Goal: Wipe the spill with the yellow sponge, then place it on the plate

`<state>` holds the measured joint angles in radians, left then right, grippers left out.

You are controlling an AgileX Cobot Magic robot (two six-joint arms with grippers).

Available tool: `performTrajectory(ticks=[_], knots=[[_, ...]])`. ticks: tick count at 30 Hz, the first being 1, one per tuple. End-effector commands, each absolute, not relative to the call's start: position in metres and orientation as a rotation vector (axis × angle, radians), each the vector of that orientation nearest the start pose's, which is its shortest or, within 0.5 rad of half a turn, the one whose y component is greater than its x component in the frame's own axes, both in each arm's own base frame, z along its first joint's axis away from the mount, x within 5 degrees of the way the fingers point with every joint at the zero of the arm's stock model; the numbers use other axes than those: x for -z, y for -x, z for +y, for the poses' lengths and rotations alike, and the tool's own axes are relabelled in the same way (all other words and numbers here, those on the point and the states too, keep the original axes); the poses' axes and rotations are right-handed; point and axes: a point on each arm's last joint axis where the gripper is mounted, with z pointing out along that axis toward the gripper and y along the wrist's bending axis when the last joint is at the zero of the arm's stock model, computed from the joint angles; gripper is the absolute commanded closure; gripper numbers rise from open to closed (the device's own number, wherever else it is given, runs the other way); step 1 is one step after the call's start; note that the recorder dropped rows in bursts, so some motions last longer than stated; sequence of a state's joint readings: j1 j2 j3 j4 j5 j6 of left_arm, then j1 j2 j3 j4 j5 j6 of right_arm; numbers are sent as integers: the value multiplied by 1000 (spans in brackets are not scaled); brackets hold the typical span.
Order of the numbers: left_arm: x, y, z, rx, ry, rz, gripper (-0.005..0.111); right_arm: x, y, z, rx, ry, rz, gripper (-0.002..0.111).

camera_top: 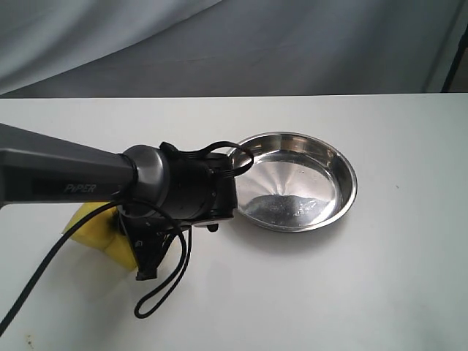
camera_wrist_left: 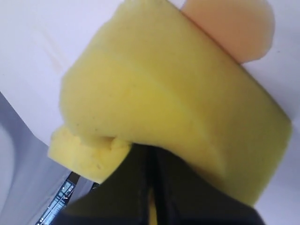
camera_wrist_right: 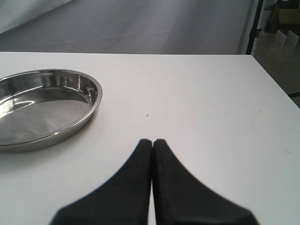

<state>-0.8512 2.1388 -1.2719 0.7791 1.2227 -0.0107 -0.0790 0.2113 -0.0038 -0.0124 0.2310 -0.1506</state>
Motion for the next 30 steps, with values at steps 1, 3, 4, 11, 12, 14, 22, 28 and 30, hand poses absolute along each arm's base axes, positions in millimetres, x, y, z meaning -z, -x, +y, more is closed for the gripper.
performTrajectory(ticks=[1, 3, 4, 11, 12, 14, 22, 28, 30], knots=[[-106, -272, -241, -1057, -1796, 2422, 107, -179, -69, -6, 162, 71, 1923, 108], [-106, -272, -242, -1057, -1802, 2418, 107, -179, -69, -6, 162, 71, 1923, 108], [-106, -271, -243, -1060, -1806, 2414, 107, -179, -69, -6, 162, 71, 1923, 108], [-107, -269, -244, -1066, -1817, 2407, 107, -179, -69, -6, 162, 71, 1923, 108], [-107, -269, -244, -1071, -1817, 2409, 107, -179, -69, -6, 162, 71, 1923, 108], [-107, -269, -244, -1074, -1816, 2411, 107, -179, -69, -6, 162, 71, 1923, 108], [-107, -269, -244, -1078, -1850, 2396, 107, -179, -69, -6, 162, 71, 1923, 108], [-107, -268, -243, -1086, -1853, 2398, 107, -179, -69, -6, 162, 71, 1923, 108], [-107, -268, -243, -1086, -1853, 2398, 107, -179, -69, -6, 162, 71, 1923, 108]])
